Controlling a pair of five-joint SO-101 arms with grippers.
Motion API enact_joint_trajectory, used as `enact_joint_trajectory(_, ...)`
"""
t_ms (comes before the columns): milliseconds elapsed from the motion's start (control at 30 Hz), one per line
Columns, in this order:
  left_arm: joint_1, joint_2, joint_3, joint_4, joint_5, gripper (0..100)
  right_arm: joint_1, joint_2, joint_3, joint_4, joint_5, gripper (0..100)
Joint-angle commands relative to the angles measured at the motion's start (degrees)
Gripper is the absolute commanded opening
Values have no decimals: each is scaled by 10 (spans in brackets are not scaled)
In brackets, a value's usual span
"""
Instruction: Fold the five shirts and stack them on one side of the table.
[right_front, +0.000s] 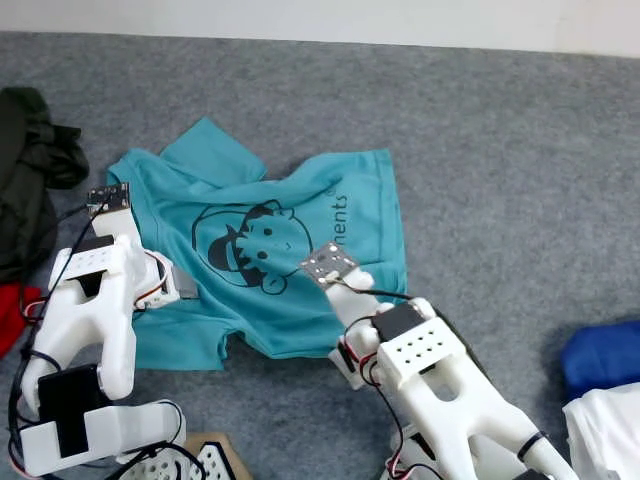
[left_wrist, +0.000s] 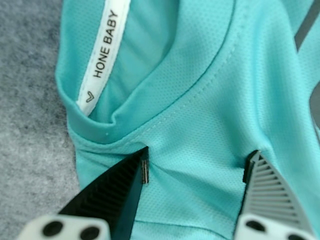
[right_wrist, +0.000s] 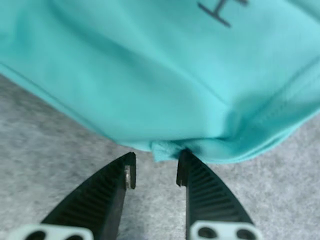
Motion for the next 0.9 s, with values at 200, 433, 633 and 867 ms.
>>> enact_joint_trajectory(200, 9, 3, -13, -9, -3, 302, 33, 35, 0, -58, 8, 125)
enact_joint_trajectory(433, 9, 3, -12, -7, -3, 302, 60, 192, -76, -63, 9, 37)
enact_joint_trajectory(633, 14, 3, -11, -9, -3, 302, 99, 133, -84, -62, 9, 33)
enact_joint_trajectory(867, 24, 3, -11, -7, -2, 302, 116, -32, -14, -44, 9, 8)
